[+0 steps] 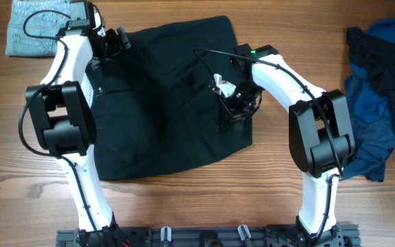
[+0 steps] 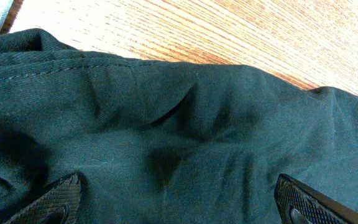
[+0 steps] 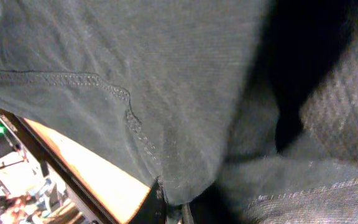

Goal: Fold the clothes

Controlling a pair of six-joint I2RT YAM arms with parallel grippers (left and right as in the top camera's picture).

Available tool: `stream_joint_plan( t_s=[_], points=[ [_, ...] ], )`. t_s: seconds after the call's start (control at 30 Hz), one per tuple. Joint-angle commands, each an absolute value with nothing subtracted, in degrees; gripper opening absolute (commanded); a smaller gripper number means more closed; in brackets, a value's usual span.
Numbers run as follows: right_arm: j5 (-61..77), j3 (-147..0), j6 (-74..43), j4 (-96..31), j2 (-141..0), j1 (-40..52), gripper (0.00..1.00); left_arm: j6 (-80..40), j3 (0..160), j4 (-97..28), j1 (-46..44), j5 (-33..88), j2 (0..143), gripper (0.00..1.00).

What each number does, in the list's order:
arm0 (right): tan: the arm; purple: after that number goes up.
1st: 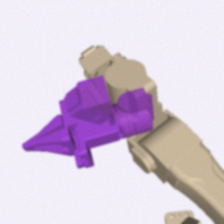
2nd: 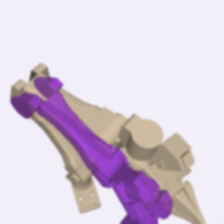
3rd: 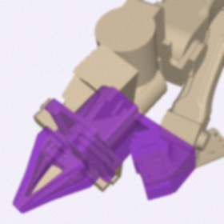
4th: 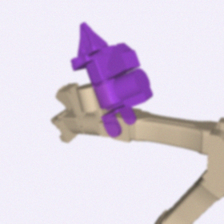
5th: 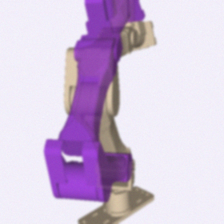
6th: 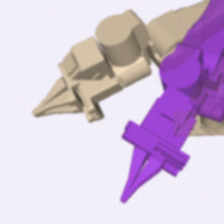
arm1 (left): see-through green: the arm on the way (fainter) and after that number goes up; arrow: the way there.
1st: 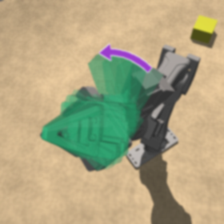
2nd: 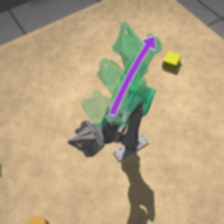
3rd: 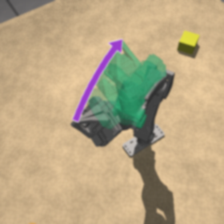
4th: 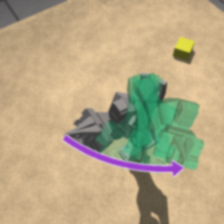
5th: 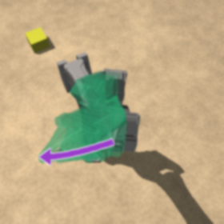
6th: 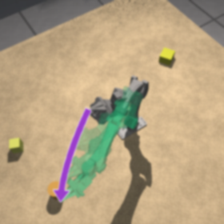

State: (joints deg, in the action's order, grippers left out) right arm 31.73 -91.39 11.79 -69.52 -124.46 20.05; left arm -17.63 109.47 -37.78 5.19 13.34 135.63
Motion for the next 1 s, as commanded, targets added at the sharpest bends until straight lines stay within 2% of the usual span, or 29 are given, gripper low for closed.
stream_joint_plan(
  t_s=[0.0, 0.23, 0.6, 0.97],
  points=[
    [28.88, -92.68, 8.67, -72.18, -123.00, 19.97, 0.04, -16.93, 108.88, -37.95, 5.15, 13.04, 133.67, 1.00],
    [27.88, -92.68, 1.10, -78.54, -116.88, 19.49, 0.04, -16.91, 108.88, -37.95, 5.15, 13.04, 133.67, 1.00],
    [23.57, -92.62, -1.72, -92.38, -111.42, 19.44, 0.04, -16.91, 108.88, -37.91, 5.15, 13.02, 133.67, 1.00],
    [25.23, -92.51, -11.73, -92.33, -111.42, 19.44, 0.04, -16.88, 108.88, -37.87, 5.15, 12.99, 133.67, 1.00]
  ],
)
